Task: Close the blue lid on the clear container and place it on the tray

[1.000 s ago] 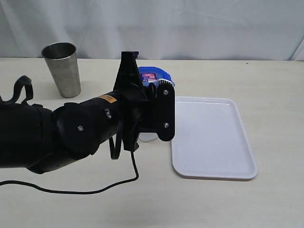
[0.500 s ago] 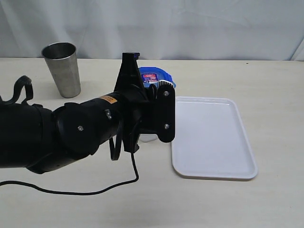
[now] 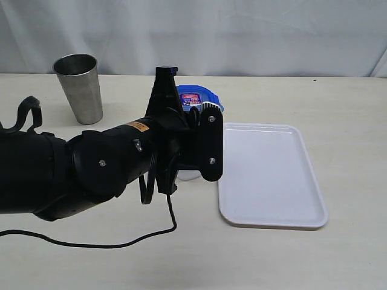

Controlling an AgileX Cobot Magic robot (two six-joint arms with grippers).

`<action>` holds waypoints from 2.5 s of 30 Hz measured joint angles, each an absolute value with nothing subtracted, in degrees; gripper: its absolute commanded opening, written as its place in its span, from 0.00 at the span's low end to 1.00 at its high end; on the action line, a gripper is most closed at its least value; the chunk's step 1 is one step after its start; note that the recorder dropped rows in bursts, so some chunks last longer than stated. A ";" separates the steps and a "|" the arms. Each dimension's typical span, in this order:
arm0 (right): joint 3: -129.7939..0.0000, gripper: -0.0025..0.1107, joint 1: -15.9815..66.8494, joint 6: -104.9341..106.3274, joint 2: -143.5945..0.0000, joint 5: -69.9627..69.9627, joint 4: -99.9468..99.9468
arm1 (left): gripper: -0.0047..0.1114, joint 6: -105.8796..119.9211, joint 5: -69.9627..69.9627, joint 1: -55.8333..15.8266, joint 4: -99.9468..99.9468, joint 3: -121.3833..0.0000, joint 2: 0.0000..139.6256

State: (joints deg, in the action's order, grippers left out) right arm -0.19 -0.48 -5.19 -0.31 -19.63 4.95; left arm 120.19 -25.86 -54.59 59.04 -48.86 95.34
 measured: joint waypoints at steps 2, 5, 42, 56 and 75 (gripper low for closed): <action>-0.19 0.06 -0.48 -5.19 -0.31 -19.63 4.95 | 0.04 120.19 -25.86 -54.59 59.04 -48.86 95.34; -0.19 0.06 -0.48 -5.19 -0.31 -19.63 4.95 | 0.04 120.19 -25.86 -54.59 59.04 -48.86 95.34; -0.19 0.06 -0.48 -5.19 -0.31 -19.63 4.95 | 0.44 120.19 -25.73 -54.59 59.43 -48.86 95.34; -0.19 0.06 -0.48 -5.19 -0.31 -19.63 4.95 | 0.48 120.19 -25.73 -54.59 65.24 -48.86 95.34; -0.19 0.06 -0.48 -5.19 -0.31 -19.63 4.95 | 0.48 120.92 -29.48 -54.59 76.14 -48.86 95.34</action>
State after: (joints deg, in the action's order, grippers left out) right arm -0.19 -0.48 -5.19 -0.31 -19.63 4.95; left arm 120.92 -29.48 -54.59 76.14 -48.86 95.34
